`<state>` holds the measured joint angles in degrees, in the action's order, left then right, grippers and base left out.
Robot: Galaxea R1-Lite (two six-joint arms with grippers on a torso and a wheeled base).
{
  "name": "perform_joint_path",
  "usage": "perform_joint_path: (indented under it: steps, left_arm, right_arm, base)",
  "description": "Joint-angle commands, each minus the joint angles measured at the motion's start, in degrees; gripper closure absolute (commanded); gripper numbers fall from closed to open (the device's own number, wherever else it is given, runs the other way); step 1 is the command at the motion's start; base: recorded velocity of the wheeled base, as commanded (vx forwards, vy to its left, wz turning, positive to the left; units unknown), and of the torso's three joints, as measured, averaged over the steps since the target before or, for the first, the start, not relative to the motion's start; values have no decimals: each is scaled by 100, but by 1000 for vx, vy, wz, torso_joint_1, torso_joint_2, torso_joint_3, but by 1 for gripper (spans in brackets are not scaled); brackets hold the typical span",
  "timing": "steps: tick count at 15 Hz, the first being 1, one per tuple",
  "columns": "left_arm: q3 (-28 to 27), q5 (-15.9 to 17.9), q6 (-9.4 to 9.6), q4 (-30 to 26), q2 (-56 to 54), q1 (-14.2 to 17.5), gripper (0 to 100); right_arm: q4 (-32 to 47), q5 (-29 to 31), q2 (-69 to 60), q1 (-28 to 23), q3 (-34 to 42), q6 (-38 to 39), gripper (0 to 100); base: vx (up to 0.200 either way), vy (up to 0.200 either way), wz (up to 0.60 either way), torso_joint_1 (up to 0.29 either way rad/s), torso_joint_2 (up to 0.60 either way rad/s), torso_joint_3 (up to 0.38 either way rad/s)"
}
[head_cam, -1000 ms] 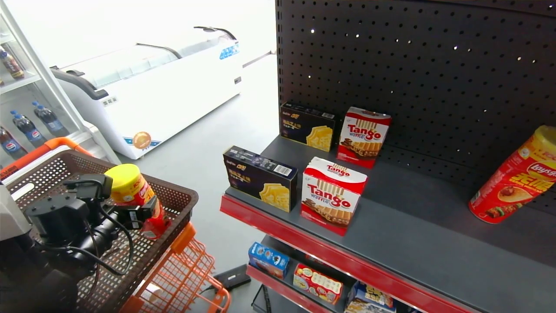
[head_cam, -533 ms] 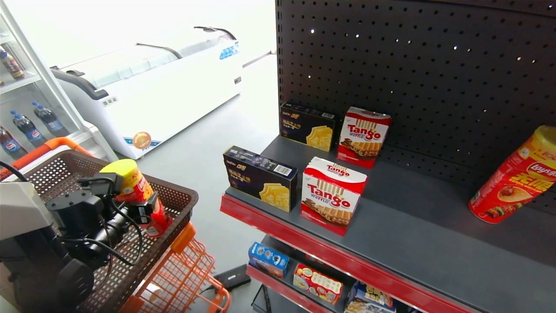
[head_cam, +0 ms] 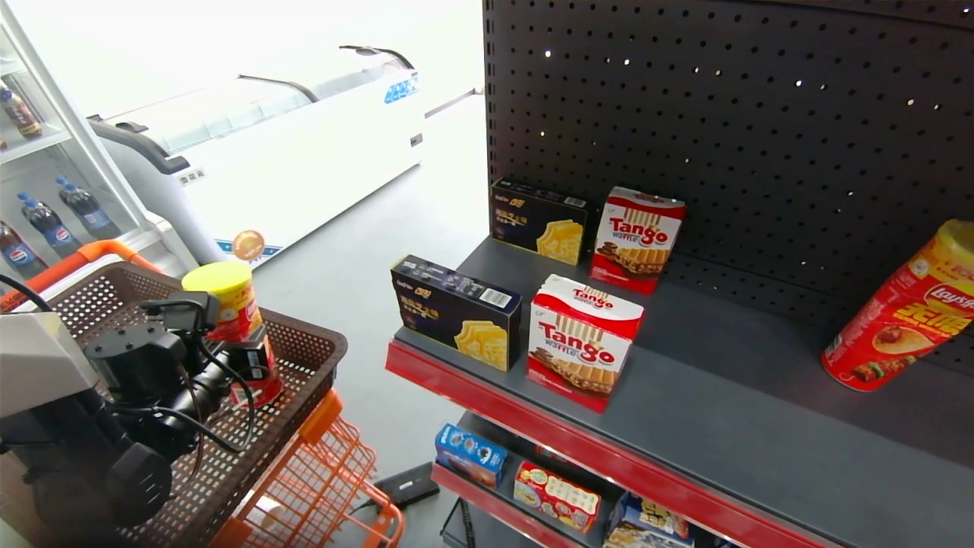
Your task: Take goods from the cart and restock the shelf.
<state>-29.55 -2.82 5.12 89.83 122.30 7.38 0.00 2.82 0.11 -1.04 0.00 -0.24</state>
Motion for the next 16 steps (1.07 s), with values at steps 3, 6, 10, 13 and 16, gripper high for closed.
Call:
perform_joint_path:
  steps: [3, 6, 10, 13, 16]
  left_arm:
    - [19, 150, 332, -264, -1463, -298, 100]
    - [-60, 238, 270, -1600, -2825, -571, 100]
    - [11, 308, 253, -2576, -3801, -966, 100]
    - [547, 1090, -213, -3024, -4566, -1863, 100]
    - [591, 1204, -240, -3051, -4645, -2935, 100]
  right_arm:
    - [0, 0, 7, -2, 0, -2, 0]
    - [0, 0, 7, -2, 0, -2, 0]
    - [0, 0, 7, -2, 0, -2, 0]
    - [0, 0, 7, -2, 0, -2, 0]
    - [0, 0, 7, -2, 0, -2, 0]
  base:
    - [0, 0, 0, 0, 0, 0]
    - [0, 0, 0, 0, 0, 0]
    - [0, 0, 0, 0, 0, 0]
    - [0, 0, 0, 0, 0, 0]
    - [0, 0, 0, 0, 0, 0]
